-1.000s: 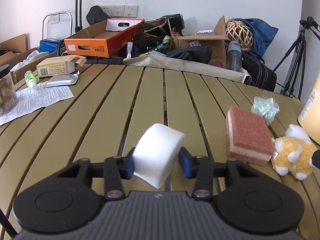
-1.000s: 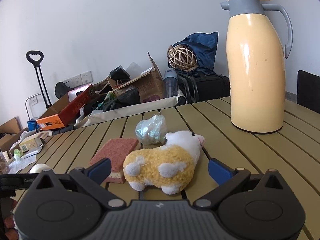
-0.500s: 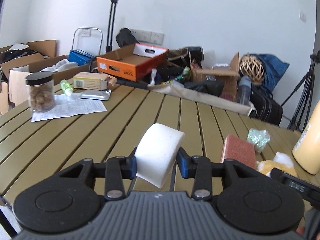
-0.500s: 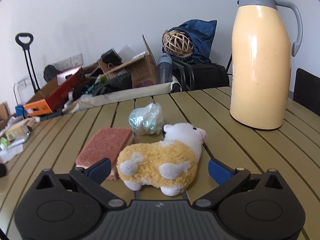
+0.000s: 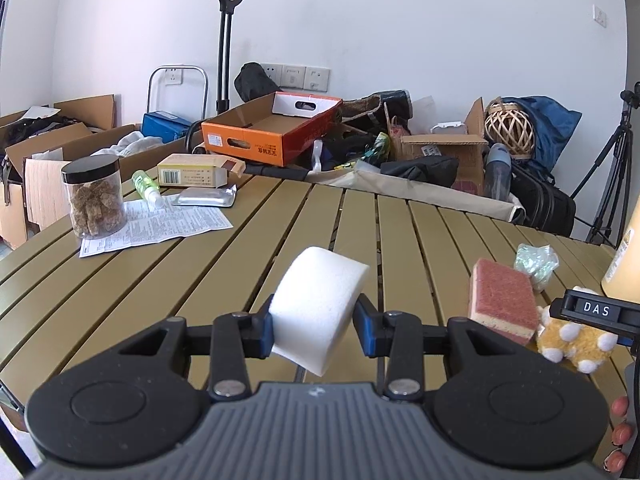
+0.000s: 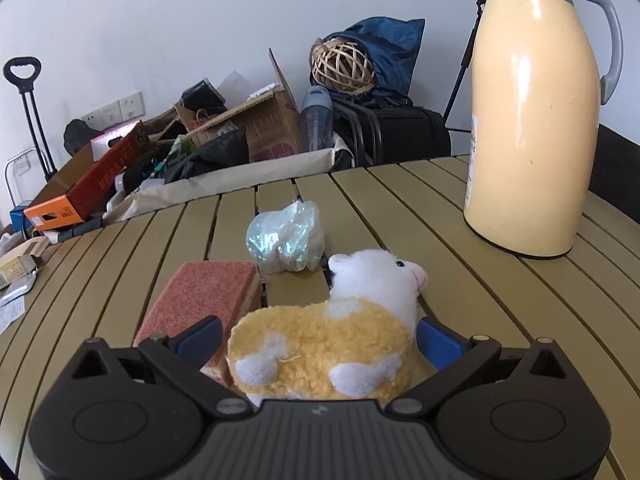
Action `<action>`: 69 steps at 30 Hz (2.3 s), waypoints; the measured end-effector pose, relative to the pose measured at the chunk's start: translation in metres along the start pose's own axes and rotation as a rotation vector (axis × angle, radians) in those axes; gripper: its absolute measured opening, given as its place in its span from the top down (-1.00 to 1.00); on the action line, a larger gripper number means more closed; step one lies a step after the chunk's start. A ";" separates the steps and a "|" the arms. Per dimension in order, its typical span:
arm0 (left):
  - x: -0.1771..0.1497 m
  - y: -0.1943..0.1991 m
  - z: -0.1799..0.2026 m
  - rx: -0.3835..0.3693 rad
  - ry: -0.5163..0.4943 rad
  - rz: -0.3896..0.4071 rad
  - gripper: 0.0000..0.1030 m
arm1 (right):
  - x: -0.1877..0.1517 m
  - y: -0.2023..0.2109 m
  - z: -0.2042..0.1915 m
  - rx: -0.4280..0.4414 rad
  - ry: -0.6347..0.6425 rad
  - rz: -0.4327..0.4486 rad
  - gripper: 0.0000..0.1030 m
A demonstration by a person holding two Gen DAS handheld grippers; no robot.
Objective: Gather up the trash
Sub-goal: 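Close the right gripper on the yellow plush sheep while the left holds the foam roll, then carry the foam roll and plush sheep down toward the black bin with both grippers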
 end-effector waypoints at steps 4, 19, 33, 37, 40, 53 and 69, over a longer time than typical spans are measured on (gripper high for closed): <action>-0.003 -0.005 -0.002 0.008 0.005 -0.016 0.24 | -0.005 -0.015 -0.001 -0.026 -0.005 -0.046 -1.00; -0.002 -0.005 -0.003 0.015 0.009 -0.013 0.24 | -0.016 -0.036 -0.005 -0.071 0.047 -0.094 -1.00; -0.002 -0.004 -0.003 0.019 0.011 -0.007 0.24 | -0.018 -0.036 -0.006 -0.068 0.093 -0.101 -1.00; -0.002 -0.003 -0.002 0.021 0.005 -0.003 0.24 | -0.019 -0.032 -0.006 -0.051 0.092 -0.083 -0.88; -0.001 -0.003 -0.002 0.020 0.008 -0.003 0.24 | -0.018 -0.025 -0.006 -0.020 0.076 -0.059 -0.85; 0.005 0.013 0.004 0.009 -0.001 0.040 0.24 | -0.014 0.035 -0.007 0.036 0.160 0.090 -0.85; -0.021 0.089 0.029 -0.085 0.009 0.075 0.24 | -0.039 0.156 -0.014 0.174 0.240 0.243 -0.85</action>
Point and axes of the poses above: each gripper's, at about its wrist camera, not at the fingertips, and y roughly against the way its jaws point, z to its right, x to its top, the point moved 9 cm from there along -y, roughly the way its jaws point, and after that the axes turned 5 degrees about -y, right-handed, at the moved point
